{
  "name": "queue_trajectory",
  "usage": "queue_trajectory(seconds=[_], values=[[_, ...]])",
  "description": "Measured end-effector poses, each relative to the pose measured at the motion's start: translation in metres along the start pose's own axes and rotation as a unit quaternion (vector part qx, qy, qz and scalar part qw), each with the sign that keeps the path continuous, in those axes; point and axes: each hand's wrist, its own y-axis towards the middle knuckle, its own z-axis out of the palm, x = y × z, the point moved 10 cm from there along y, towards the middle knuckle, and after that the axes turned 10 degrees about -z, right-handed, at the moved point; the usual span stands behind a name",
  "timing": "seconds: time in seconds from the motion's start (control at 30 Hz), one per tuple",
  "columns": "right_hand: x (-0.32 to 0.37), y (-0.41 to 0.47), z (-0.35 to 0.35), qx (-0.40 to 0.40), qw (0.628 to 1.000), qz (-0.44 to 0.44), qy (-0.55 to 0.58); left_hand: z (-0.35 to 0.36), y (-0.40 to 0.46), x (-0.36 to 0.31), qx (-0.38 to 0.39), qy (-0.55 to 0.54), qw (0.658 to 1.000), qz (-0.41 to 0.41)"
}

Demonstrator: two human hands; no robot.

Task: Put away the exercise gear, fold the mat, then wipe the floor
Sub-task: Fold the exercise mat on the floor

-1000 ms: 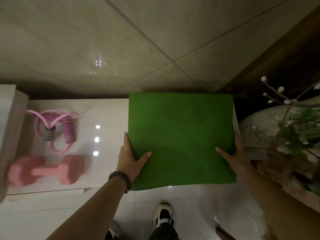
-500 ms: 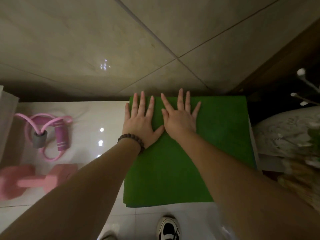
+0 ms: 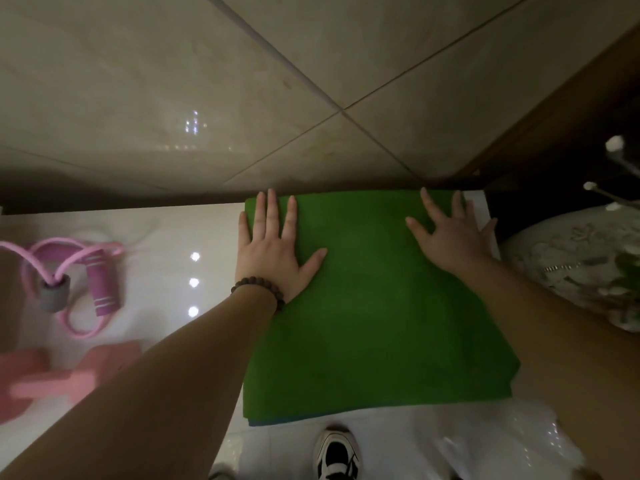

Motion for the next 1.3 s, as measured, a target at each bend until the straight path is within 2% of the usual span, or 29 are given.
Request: queue_trajectory(seconds=[0.1,0.17,0.23,0.27,0.37,0.43,0.53,0.63,0.77,0.87,0.93,1.13,1.3], values=[[-0.006,-0.005,-0.003,-0.004,1.000,0.009,0.008,-0.019,-0.011,0.003,0.017,-0.069,0.997,0.010],[0.007,-0.026,-0.021,-0.103,0.995,-0.009,-0.001,-0.044,-0.040,0.009,-0.026,-0.127,0.992,0.011],[0.046,-0.067,-0.038,-0.221,0.972,-0.082,-0.002,-0.052,-0.089,0.013,-0.060,-0.139,0.988,0.018],[0.071,-0.090,-0.037,-0.250,0.960,-0.130,-0.008,-0.043,-0.114,0.012,-0.055,-0.137,0.989,0.026],[0.139,-0.147,0.009,-0.221,0.941,-0.256,-0.026,0.007,-0.154,0.012,0.001,-0.094,0.995,0.035],[0.154,-0.160,0.056,-0.163,0.945,-0.279,-0.057,0.030,-0.154,0.013,0.024,-0.070,0.997,0.020],[0.145,-0.151,0.101,-0.083,0.964,-0.241,-0.073,0.044,-0.148,0.010,0.026,-0.048,0.998,0.005],[0.132,-0.150,0.097,-0.085,0.968,-0.224,-0.070,0.046,-0.147,0.009,0.023,-0.047,0.999,0.008],[0.031,-0.158,0.065,-0.166,0.984,-0.053,-0.021,0.047,-0.145,0.010,0.024,-0.052,0.998,0.003],[-0.036,-0.160,0.077,-0.130,0.991,0.039,0.005,0.048,-0.146,0.011,0.026,-0.058,0.998,0.008],[-0.046,-0.154,0.096,-0.094,0.994,0.043,0.033,0.048,-0.146,0.011,0.025,-0.067,0.997,0.015],[-0.046,-0.149,0.102,-0.084,0.995,0.035,0.049,0.048,-0.147,0.012,0.033,-0.080,0.996,0.017],[-0.045,-0.148,0.093,0.011,0.999,0.042,0.005,0.038,-0.146,0.015,0.098,-0.091,0.991,0.009]])
